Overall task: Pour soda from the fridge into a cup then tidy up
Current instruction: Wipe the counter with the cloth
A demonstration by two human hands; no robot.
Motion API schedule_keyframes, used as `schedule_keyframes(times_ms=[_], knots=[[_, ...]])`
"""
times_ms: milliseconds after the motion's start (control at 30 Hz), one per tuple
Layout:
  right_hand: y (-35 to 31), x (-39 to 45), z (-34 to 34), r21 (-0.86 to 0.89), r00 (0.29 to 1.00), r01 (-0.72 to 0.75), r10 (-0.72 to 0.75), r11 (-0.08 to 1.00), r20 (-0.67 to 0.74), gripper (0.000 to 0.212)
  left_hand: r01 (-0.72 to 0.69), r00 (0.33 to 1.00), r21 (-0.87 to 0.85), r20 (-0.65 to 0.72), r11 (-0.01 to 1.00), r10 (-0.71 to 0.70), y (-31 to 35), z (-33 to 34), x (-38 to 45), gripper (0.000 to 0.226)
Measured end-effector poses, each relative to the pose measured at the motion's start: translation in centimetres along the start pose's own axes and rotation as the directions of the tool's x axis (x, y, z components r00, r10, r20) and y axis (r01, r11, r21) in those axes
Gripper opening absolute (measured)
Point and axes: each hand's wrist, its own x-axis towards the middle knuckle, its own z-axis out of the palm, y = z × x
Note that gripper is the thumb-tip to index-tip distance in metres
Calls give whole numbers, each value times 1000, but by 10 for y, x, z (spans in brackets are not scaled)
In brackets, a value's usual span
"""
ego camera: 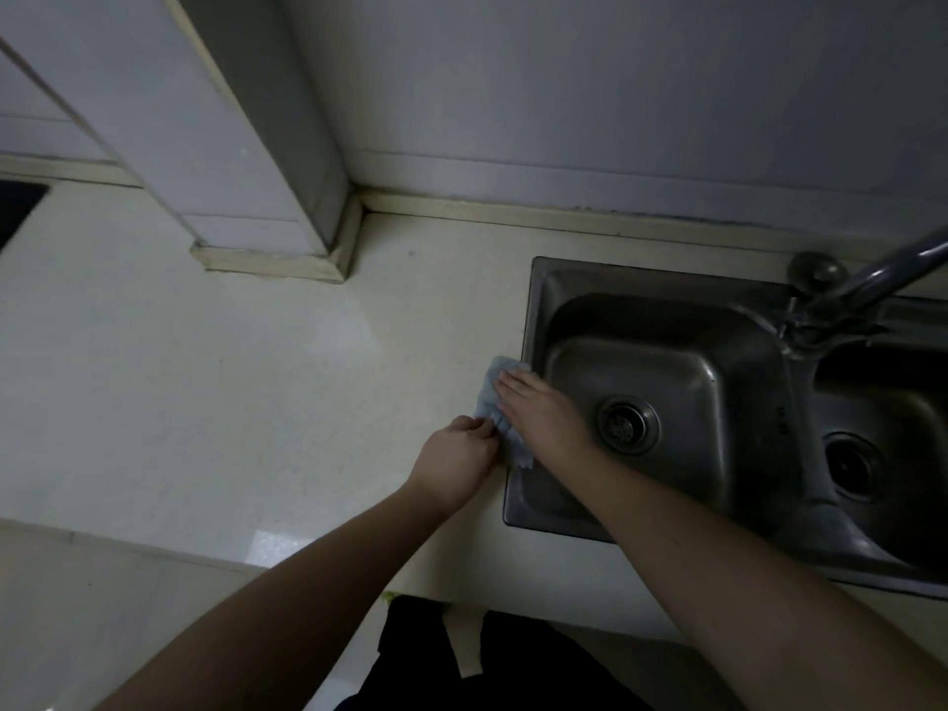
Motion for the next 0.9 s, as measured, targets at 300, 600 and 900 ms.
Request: schedule_keyframes(times_ms=[300, 600, 900], knots=[[4, -11, -7, -194, 991, 16, -41, 981, -128, 36, -36, 999, 9, -16, 999, 36, 7, 1, -1, 20], [-10, -23, -9, -389, 980, -67, -12, 919, -196, 17, -138, 990, -34, -43, 990, 137, 0, 1, -6, 28], [-62, -30, 13, -466, 947, 6, -155, 885, -282, 15, -306, 951, -48, 17, 951, 307, -102, -24, -36, 29]])
